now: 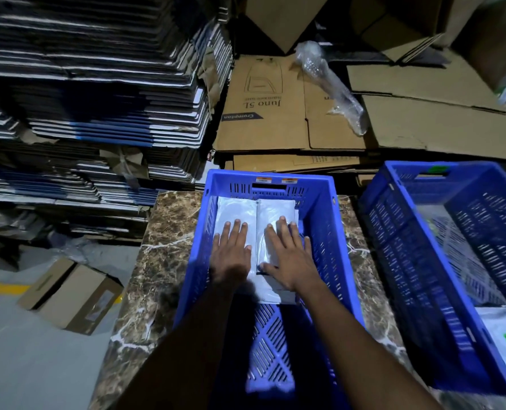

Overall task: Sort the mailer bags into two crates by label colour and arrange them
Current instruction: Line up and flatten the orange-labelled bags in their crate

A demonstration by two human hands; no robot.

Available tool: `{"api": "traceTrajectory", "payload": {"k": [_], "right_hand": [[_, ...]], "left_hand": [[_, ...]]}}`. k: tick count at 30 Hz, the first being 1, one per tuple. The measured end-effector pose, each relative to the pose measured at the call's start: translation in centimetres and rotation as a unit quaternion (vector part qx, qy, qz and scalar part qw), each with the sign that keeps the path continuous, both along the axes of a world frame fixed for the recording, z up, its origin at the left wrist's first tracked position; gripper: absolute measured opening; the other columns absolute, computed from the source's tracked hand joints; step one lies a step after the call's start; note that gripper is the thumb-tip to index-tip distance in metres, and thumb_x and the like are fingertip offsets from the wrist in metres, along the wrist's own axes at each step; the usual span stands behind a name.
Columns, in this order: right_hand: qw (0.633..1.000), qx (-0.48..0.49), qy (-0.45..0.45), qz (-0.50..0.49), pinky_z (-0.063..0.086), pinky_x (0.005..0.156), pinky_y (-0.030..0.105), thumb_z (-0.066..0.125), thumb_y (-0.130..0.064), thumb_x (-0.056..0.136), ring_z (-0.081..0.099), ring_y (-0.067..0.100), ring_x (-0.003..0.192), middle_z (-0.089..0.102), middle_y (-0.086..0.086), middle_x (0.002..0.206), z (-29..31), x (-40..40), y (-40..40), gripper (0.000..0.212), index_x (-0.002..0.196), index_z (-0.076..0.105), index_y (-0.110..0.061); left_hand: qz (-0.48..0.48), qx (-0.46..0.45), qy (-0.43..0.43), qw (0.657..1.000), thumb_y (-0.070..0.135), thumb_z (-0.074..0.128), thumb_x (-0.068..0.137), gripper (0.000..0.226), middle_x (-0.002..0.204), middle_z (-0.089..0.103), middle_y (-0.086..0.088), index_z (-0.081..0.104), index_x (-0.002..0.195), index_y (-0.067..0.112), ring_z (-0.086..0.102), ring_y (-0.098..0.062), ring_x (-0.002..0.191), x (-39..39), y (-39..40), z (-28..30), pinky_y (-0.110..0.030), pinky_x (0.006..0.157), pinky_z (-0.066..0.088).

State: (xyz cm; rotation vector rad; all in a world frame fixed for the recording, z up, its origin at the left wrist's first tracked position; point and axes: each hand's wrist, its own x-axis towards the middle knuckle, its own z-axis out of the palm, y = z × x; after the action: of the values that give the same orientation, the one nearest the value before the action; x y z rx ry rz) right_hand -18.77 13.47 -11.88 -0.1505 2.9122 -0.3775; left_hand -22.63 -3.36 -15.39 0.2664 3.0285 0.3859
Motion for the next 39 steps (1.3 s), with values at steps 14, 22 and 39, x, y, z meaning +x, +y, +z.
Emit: {"api": "traceTrajectory", "payload": {"k": [14,22,39], "right_hand": [[0.990,0.054,-0.119,-0.046,0.037,0.107,0.064,0.095,-0.024,0.061,0.004,0.053,0.148,-0.053,0.018,0.143,0.2,1.8,-1.4,0.155,0.144,-0.035,-0.044],[0.997,0.026,0.029,-0.072,0.023,0.121,0.047,0.068,-0.050,0.087,0.002,0.032,0.154,-0.006,0.010,0.167,4.9,3.7,-1.0,0.101,0.159,0.000,-0.028],[0.956,0.044,0.064,-0.283,0.052,0.090,0.045,0.044,0.001,0.088,0.062,0.039,0.110,0.055,0.022,0.133,7.6,11.7,1.2,0.072,0.153,0.016,-0.011]], "left_hand": [[0.001,-0.053,-0.039,0.998,0.015,0.043,0.091,0.082,0.165,-0.015,-0.003,-0.004,0.158,0.013,-0.012,-0.024,0.153,7.2,-1.4,1.4,-0.041,0.124,-0.001],[-0.086,-0.100,0.084,0.988,0.012,0.030,0.097,0.071,0.165,-0.014,-0.005,-0.006,0.158,0.011,-0.017,-0.023,0.152,5.3,-2.7,7.5,-0.043,0.121,-0.008],[0.046,0.197,-0.042,0.979,0.000,0.041,0.092,0.061,0.156,0.035,-0.012,0.028,0.151,0.011,0.039,-0.030,0.140,4.8,-10.6,9.4,-0.044,0.113,0.038]]}}
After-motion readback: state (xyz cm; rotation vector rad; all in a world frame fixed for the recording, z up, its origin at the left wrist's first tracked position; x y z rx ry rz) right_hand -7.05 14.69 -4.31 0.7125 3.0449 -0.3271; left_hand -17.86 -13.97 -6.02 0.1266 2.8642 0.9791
